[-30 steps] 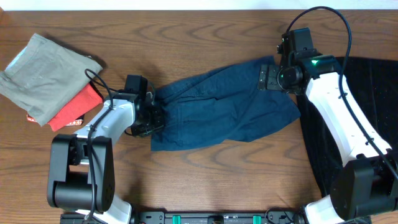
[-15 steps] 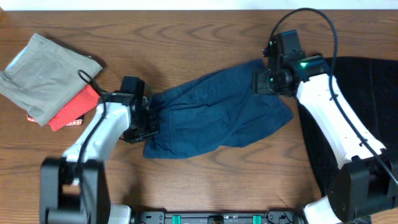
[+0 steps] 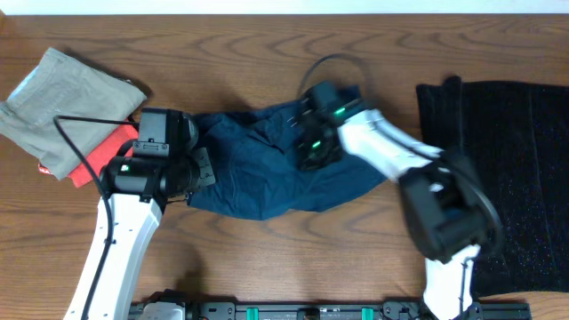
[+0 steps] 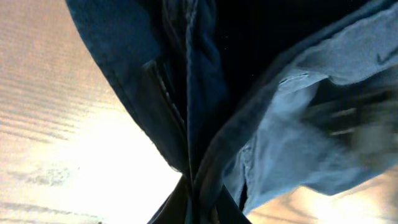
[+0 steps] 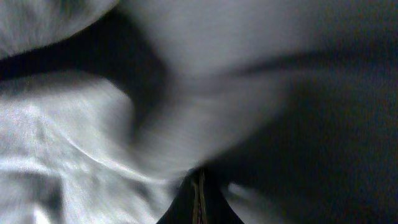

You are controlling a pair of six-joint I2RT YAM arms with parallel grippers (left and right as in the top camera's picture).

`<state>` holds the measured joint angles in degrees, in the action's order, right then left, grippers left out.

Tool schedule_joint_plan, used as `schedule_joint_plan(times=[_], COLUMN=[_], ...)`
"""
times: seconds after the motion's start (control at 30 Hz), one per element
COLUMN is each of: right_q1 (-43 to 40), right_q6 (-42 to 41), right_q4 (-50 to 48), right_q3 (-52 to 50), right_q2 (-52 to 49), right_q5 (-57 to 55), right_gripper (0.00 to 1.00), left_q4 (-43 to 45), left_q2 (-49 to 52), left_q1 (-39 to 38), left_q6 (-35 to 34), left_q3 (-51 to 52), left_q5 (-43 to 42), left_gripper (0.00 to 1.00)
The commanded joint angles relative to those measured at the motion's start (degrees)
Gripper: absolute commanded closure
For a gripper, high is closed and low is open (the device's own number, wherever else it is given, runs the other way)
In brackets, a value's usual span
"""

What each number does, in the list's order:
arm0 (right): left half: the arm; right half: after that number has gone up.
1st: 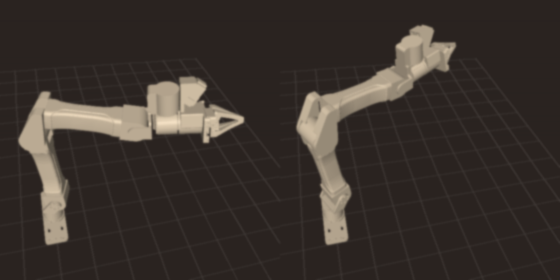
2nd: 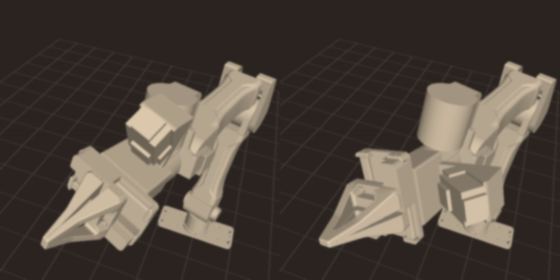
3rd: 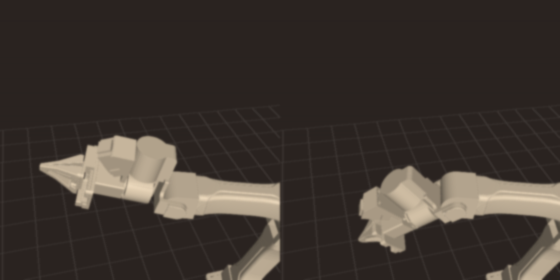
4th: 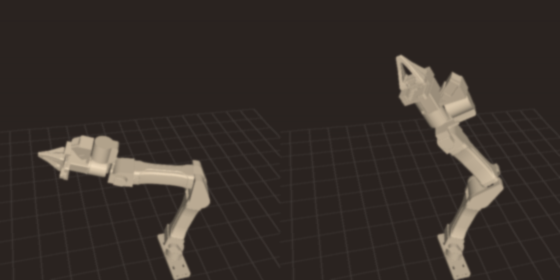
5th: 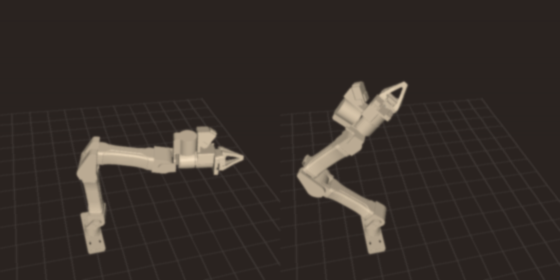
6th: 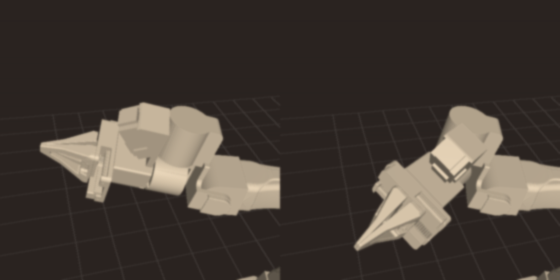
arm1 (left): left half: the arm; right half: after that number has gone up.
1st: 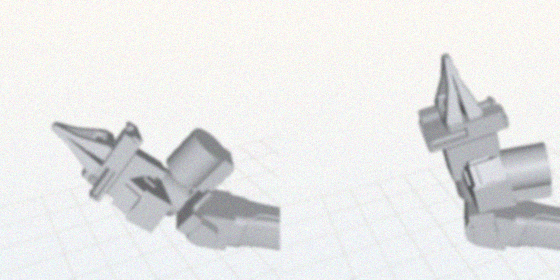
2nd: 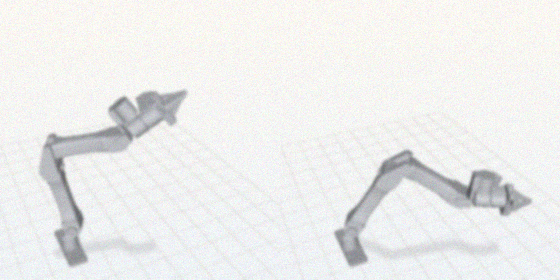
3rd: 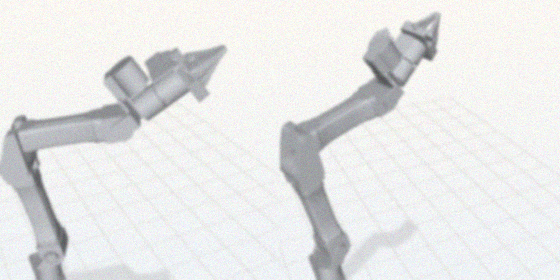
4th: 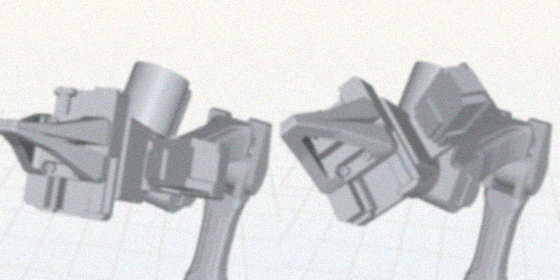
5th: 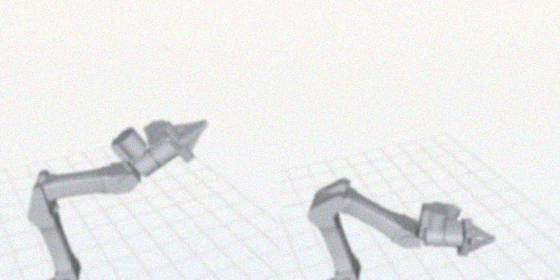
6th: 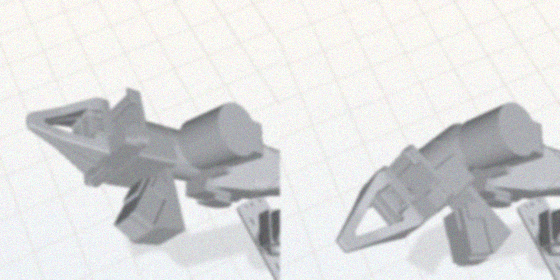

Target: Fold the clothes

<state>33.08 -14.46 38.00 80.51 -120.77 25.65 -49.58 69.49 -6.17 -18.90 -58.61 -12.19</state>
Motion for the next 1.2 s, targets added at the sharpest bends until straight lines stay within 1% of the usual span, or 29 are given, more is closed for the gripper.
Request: schedule_joint_plan(times=[0.0,0.07,0.17,0.2,0.23,0.3,0.4,0.57,0.7,0.83,0.93,1.03,1.17], right_q1=[5.62,7.91,9.33,9.38,9.35,8.5,5.75,-1.38,-7.04,-12.28,-14.91,-15.74,-15.19], right_q6=[0.28,0.15,0.15,0.13,0.15,0.17,0.22,0.42,0.44,1.92,2.73,2.78,2.71], right_q4=[-3.02,-5.25,-7.26,-7.52,-7.76,-7.32,-5.05,0.46,5.84,10.82,11.15,10.6,10.32], right_q3=[-0.11,-0.11,-0.04,0.09,0.31,0.85,1.79,2.36,2.36,1.95,0.5,-0.9,-2.1], right_q2=[-3.72,-4.9,-4.79,-4.46,-4.24,-3.43,-1.05,5.35,8.66,8.57,7.34,5.7,3.32], right_q5=[7.63,7.26,5.25,4.35,3.21,0.96,-2.14,-8.98,-15.45,-22.32,-23.52,-23.52,-22.99], right_gripper=[0.99,0.99,0.99,0.96,0.9,0.83,0.81,0.77,0.73,0.74,0.76,0.76,0.81], left_q4=[2.4,5.9,10.49,11.63,12.5,12.81,12.07,11.1,10.86,10.93,11.21,12.46,14.67], left_q2=[-1.95,-2.6,-2.99,-2.99,-2.95,-2.93,-2.91,-2.6,-1.25,0.2,0.63,0.72,0.87], left_q1=[0.04,0.04,0.04,0.04,0.02,0.02,0.04,0.04,-0.02,-0.02,-0.02,-0.22,-2.08], left_q6=[-2.05,-3.78,-6.99,-7.85,-8.61,-8.85,-8.79,-8.13,-8.15,-8.2,-8.2,-8.46,-10.91], left_q3=[-2.01,-2.29,-2.29,-2.29,-2.29,-2.29,-2.27,-2.27,-2.25,-2.25,-2.25,-2.25,-2.25], left_q5=[-3.93,-8.59,-12.24,-13.16,-13.88,-14.19,-14.19,-14.1,-14.14,-14.19,-14.19,-14.23,-14.25], left_gripper=[0.94,0.94,0.94,0.94,0.94,0.94,0.94,0.94,0.94,0.94,0.94,0.94,0.94])
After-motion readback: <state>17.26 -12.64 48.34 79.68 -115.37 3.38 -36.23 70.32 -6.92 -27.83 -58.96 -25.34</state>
